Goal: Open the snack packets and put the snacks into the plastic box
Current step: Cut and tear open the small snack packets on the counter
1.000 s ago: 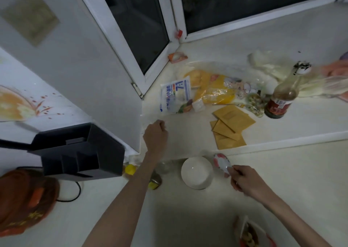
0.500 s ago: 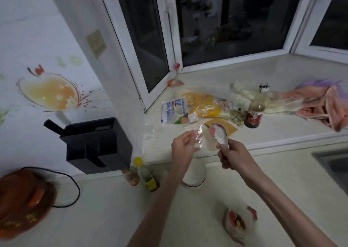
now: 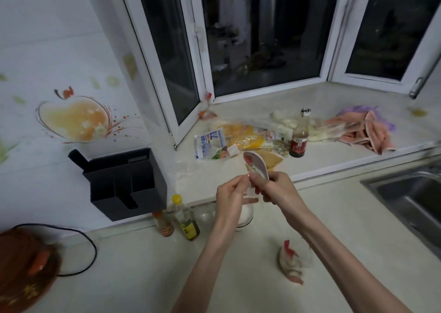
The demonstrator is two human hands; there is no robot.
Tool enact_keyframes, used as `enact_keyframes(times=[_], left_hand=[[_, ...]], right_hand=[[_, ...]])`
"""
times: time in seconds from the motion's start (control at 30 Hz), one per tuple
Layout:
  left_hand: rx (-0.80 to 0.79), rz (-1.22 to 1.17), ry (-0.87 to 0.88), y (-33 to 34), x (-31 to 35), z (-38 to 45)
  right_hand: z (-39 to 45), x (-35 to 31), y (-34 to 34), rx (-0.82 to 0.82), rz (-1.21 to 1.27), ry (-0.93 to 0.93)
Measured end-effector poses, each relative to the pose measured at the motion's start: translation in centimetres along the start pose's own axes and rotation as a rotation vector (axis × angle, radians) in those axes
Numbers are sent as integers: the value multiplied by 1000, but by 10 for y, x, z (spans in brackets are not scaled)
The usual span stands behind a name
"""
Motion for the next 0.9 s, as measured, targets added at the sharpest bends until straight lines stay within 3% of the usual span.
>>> enact_keyframes(times=[0.23,0.6,0.7,0.9], left_hand=[[-117,3,-136,-11,-14,-34],[-120,260,-166,-18,-24,-57],[-144,290,-193,-12,-24,-62],[-146,313,-168,-13,-21,-67]], right_hand=[[-33,24,1,-13,-112,30],[-57,36,-6,181,-422,-35],[-64,37,-15,305,-393,-90],[-70,40,-19,365,-375,-108]])
Point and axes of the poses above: each hand's wrist, its own z-axis towards the middle knuckle, its own y-axis out of the palm, x = y × z, the point moved 9 cm from there along z, towards the middle knuckle, and after that the axes turned 13 degrees about y, right-handed, at the moved point
